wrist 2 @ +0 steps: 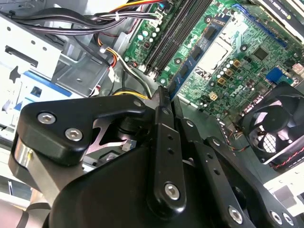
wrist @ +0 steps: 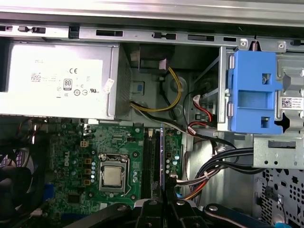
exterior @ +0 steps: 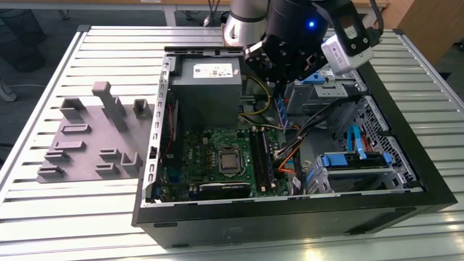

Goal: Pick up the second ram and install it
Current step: 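Insert the second ram into the second slot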

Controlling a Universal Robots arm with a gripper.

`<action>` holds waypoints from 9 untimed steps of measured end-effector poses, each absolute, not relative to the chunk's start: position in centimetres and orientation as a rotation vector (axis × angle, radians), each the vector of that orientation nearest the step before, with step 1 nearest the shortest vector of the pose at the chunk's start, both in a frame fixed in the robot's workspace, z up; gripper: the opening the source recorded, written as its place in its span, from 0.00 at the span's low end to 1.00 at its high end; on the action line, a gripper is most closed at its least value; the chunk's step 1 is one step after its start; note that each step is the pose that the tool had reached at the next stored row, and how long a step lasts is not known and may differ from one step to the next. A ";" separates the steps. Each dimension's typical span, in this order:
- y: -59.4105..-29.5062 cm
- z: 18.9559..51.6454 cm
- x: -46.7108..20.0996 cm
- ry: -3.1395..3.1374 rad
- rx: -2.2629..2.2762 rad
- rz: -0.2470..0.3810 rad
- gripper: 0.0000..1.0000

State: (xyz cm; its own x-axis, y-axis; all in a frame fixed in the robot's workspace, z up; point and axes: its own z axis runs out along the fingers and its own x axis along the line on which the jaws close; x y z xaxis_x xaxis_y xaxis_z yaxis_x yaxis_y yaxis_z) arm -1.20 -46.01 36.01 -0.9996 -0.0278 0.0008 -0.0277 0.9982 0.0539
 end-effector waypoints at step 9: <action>-46.0 35.9 -1.2 -3.138 0.043 -0.082 0.14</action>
State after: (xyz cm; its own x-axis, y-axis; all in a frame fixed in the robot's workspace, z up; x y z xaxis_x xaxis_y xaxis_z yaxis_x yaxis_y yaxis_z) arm -1.23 -46.01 35.85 -0.9996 -0.0276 0.0011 -0.0275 0.9983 0.0523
